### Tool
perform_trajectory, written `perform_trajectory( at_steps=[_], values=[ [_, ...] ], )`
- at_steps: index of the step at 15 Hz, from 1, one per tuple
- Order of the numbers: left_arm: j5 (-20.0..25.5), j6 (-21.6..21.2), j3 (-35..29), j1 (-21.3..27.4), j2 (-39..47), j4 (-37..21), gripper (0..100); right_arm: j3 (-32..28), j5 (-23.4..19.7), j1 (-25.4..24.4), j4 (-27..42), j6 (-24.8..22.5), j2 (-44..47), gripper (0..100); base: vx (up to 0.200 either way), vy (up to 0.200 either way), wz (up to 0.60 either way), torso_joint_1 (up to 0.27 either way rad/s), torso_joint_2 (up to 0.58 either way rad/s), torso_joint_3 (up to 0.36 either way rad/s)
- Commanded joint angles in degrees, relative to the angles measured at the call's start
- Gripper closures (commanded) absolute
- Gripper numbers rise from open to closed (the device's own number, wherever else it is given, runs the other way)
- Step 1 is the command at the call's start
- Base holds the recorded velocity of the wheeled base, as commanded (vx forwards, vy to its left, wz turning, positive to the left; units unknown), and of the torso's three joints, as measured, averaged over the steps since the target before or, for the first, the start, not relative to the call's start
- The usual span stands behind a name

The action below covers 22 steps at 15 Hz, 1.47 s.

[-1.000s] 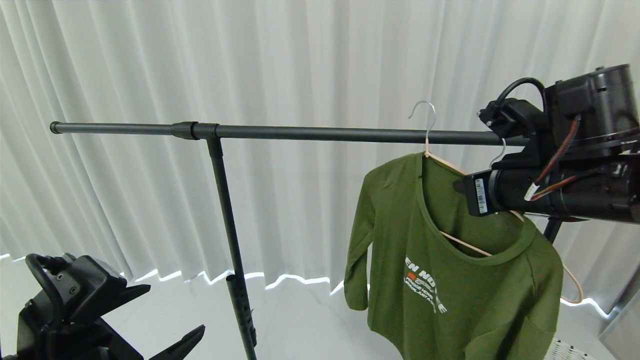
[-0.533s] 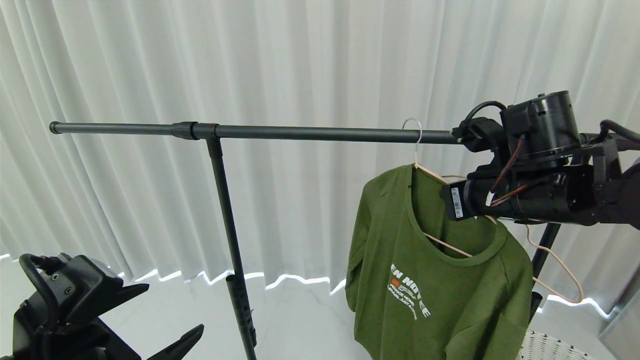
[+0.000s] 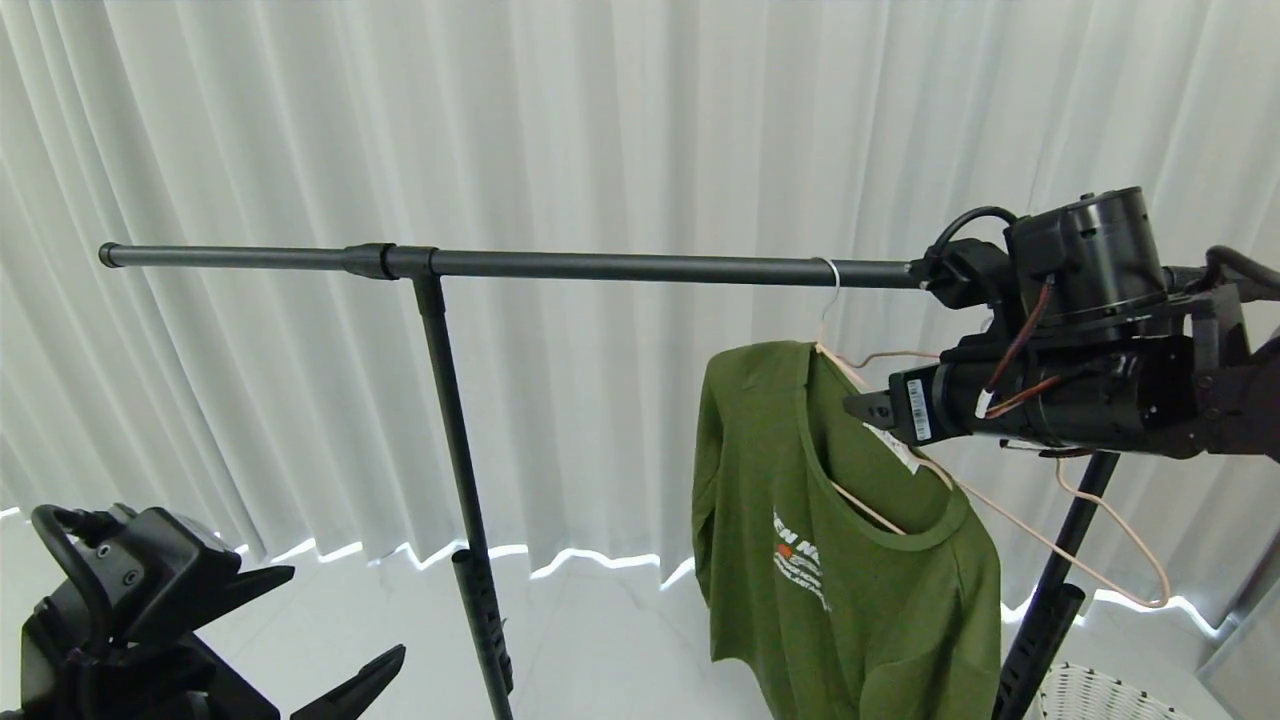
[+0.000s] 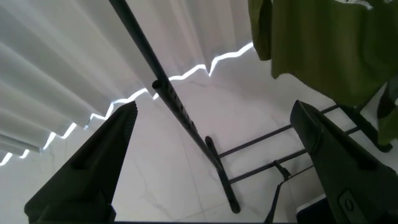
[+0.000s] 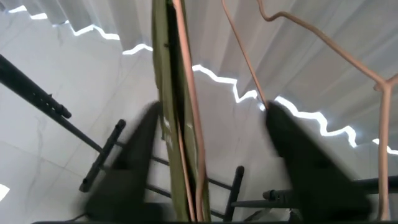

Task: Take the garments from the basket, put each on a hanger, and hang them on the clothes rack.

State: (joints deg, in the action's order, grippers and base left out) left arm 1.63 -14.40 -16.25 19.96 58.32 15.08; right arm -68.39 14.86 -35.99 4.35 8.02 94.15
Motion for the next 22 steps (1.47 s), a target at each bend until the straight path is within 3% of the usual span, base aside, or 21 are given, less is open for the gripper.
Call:
perform_trajectory(
  at_steps=[1, 5, 8, 13, 18, 22],
  values=[
    [-0.1, 0.1, 0.0, -1.8, 0.0, 0.1, 0, 2.7, 0.3, -0.2, 0.0, 0.0, -5.5, 0, 0.0, 0.0, 0.0, 0.0, 0.0, 0.0],
    [-0.1, -0.1, 0.0, -6.7, 0.1, 0.3, 0, 8.4, 0.2, 0.9, -0.2, -0.5, -14.9, 0, 0.0, 0.0, 0.0, 0.0, 0.0, 0.0],
    [-0.4, -0.5, -0.4, -7.2, 0.0, 0.3, 0, 11.4, 0.2, 3.1, -0.2, -2.0, -18.3, 0, -0.133, 0.0, 0.0, 0.002, 0.0, -0.002],
    [-2.2, -0.3, -0.2, -7.6, 0.1, 0.3, 0, 16.0, 0.3, 7.3, -0.1, -8.1, -21.6, 0, -0.2, 0.0, 0.0, 0.004, 0.0, 0.0],
    [-2.2, -0.2, 0.1, -13.7, 0.0, 0.3, 0, 21.7, 0.1, 15.3, 0.0, -17.2, -24.1, 0, -0.2, 0.0, 0.0, 0.0, 0.0, 0.002],
    [-2.2, -0.3, 0.3, -15.2, 0.1, 0.3, 0, 25.2, 0.3, 16.4, -0.1, -19.9, -25.1, 0, -0.2, 0.0, 0.0, -0.001, 0.0, 0.004]
  ],
)
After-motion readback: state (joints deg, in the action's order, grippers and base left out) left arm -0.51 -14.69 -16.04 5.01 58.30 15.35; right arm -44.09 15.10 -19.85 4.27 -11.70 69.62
